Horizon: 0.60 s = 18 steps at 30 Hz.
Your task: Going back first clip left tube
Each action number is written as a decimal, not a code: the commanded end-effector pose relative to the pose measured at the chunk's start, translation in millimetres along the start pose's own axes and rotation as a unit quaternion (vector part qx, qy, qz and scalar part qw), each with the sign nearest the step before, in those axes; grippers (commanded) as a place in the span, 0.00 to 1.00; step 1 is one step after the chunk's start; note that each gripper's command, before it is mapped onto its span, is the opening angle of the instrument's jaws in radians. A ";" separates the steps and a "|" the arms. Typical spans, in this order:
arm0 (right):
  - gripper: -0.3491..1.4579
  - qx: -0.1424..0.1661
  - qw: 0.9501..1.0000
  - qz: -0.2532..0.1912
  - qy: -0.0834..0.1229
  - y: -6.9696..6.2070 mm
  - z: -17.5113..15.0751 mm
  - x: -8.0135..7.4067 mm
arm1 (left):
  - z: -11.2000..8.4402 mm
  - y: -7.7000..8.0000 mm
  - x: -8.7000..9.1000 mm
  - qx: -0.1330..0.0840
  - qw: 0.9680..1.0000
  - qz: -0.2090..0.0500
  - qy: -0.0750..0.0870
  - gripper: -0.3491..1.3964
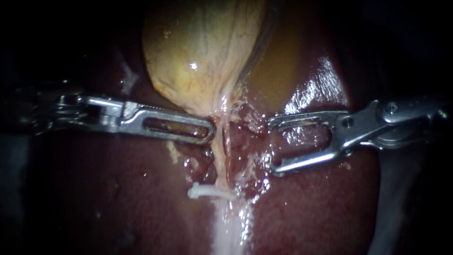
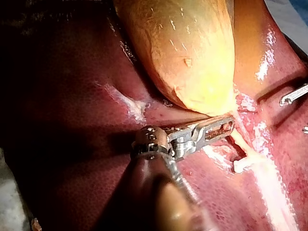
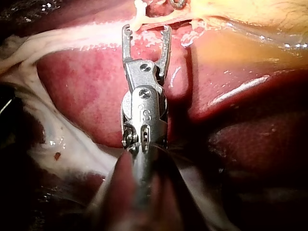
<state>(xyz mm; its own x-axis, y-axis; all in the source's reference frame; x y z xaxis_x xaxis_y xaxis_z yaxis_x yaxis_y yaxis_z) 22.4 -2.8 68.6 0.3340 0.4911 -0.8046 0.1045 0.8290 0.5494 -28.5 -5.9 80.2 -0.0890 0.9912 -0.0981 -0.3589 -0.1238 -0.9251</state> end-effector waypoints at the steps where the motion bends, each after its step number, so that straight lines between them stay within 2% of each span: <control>1: 0.47 0.000 1.000 0.000 0.000 0.0 0.0 0.0 | 0.0 0.0 0.0 0.000 1.000 0.000 0.000 0.00; 11: 0.47 0.000 1.000 0.000 0.000 -0.1 0.0 0.0 | -1.4 0.2 0.9 -0.001 1.000 -0.003 -0.001 0.00; 18: 0.47 0.000 1.000 0.000 0.001 -0.1 0.0 0.0 | -1.4 0.2 0.9 -0.001 1.000 -0.003 -0.001 0.00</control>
<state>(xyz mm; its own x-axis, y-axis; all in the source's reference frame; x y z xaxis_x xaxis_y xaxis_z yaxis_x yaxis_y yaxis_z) 22.4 -2.9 68.5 0.3318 0.4915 -0.8052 0.1044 0.8292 0.5492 -27.4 -5.0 79.4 -0.0897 0.9916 -0.0928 -0.3577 -0.1190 -0.9262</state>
